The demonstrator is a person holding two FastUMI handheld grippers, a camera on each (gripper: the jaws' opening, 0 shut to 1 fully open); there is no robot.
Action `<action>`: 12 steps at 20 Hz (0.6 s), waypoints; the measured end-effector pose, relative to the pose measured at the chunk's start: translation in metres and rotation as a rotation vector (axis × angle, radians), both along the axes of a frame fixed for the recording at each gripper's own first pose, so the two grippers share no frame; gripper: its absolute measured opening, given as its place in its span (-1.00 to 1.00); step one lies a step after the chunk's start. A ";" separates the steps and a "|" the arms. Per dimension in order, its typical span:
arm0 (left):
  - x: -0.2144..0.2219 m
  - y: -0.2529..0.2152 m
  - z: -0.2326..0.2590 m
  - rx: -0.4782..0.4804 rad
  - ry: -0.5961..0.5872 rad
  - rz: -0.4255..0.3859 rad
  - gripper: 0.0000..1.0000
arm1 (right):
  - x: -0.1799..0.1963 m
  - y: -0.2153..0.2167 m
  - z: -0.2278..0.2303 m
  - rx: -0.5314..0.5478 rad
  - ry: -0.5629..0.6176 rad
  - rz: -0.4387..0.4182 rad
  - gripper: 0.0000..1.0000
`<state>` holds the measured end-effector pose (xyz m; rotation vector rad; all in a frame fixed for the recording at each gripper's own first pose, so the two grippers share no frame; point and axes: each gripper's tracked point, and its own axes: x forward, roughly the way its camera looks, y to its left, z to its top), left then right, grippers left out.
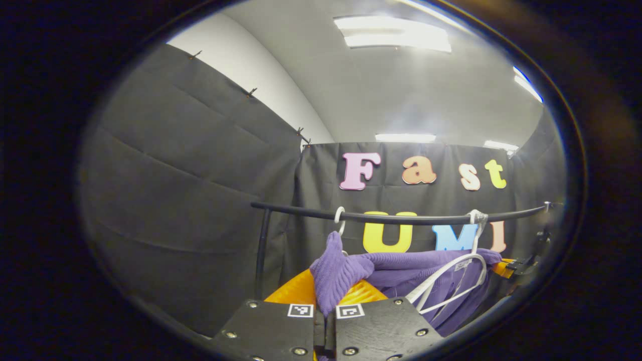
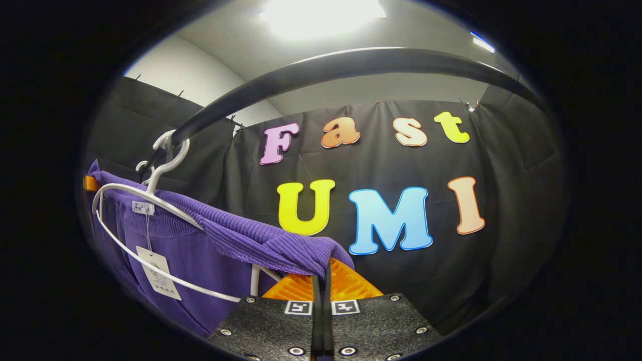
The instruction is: Grasp the clothes on the hanger with both hands and then place them into the laundry hamper below.
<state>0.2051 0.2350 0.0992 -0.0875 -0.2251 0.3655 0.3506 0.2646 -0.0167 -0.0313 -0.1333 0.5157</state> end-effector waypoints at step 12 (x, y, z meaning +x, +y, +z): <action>0.005 -0.007 -0.067 -0.143 0.035 -0.048 -0.96 | 0.003 -0.006 -0.017 -0.055 -0.002 0.010 -1.00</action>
